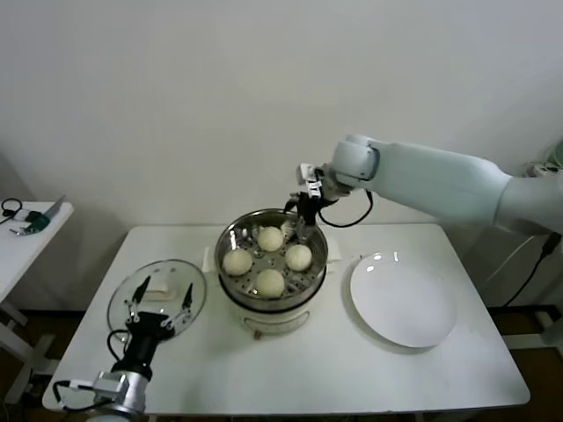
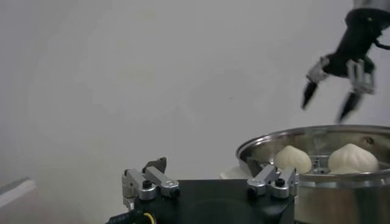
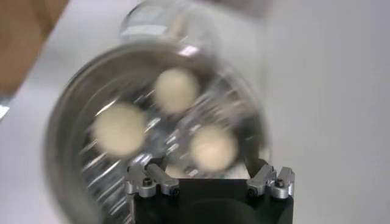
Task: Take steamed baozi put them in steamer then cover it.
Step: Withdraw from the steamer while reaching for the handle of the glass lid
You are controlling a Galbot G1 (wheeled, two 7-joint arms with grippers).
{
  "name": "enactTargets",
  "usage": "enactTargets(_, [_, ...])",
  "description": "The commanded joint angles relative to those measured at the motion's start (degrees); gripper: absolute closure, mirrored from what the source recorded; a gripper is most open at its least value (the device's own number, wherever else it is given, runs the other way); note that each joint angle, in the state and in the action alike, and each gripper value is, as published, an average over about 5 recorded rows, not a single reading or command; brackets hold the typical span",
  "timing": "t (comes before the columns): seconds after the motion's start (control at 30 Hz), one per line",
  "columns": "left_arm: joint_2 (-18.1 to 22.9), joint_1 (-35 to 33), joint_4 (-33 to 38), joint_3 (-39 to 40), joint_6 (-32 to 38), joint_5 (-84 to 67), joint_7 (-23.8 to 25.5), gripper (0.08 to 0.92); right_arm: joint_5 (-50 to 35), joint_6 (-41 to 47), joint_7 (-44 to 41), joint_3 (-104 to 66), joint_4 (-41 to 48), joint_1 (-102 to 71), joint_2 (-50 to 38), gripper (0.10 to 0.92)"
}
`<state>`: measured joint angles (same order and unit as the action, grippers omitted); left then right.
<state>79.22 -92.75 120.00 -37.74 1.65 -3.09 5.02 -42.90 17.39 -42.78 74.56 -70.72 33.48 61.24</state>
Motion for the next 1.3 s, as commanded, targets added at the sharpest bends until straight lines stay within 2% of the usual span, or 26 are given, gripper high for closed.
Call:
enactTargets(0.03, [-0.47, 0.93, -0.47, 0.35, 0.03, 1.19, 0.13, 0.177, -6.98, 3.8, 42.78, -35.05, -15.74, -22.42, -16.93, 0.203])
enactTargets(0.2, [-0.86, 1.38, -0.14, 0.86, -0.66, 2.06, 0.18, 0.177, -3.94, -2.78, 52.72, -46.77, -24.46, -41.49, -26.72, 0.203])
enactTargets(0.3, [-0.82, 1.46, -0.11, 0.96, -0.55, 3.12, 0.22, 0.177, -1.05, -6.24, 53.2, -60.66, -28.44, -59.32, -30.43, 0.203])
enactTargets(0.4, [-0.76, 1.42, -0.23, 1.02, -0.13, 4.68, 0.26, 0.177, 1.89, -8.78, 51.35, -81.77, -32.53, -80.45, -29.63, 0.203])
enactTargets(0.53, [-0.75, 1.38, -0.68, 0.9, 0.55, 6.63, 0.17, 0.177, 5.39, -12.75, 48.18, -102.31, -35.85, -102.3, -21.54, 0.203])
enactTargets(0.67, [-1.0, 1.21, -1.5, 0.7, 1.25, 8.02, -0.02, 0.177, 8.92, -18.48, 44.1, -111.4, -36.05, -114.84, -10.75, 0.203])
enactTargets(0.97, [-2.14, 1.32, -4.69, 0.14, 3.57, 13.3, -0.99, 0.177, 18.69, -34.33, 36.52, -112.0, -30.15, -124.65, 7.33, 0.203])
enactTargets(1.17, [-3.61, 1.21, -5.71, -0.15, 3.88, 15.44, -2.04, 0.177, 21.07, -39.56, 34.84, -111.13, -28.08, -126.78, 12.56, 0.203])
enactTargets(1.3, [-5.64, 2.24, -8.49, -1.08, 5.04, 28.34, -5.86, 0.177, 21.4, -41.12, 34.89, -110.56, -27.99, -127.71, 14.13, 0.203])
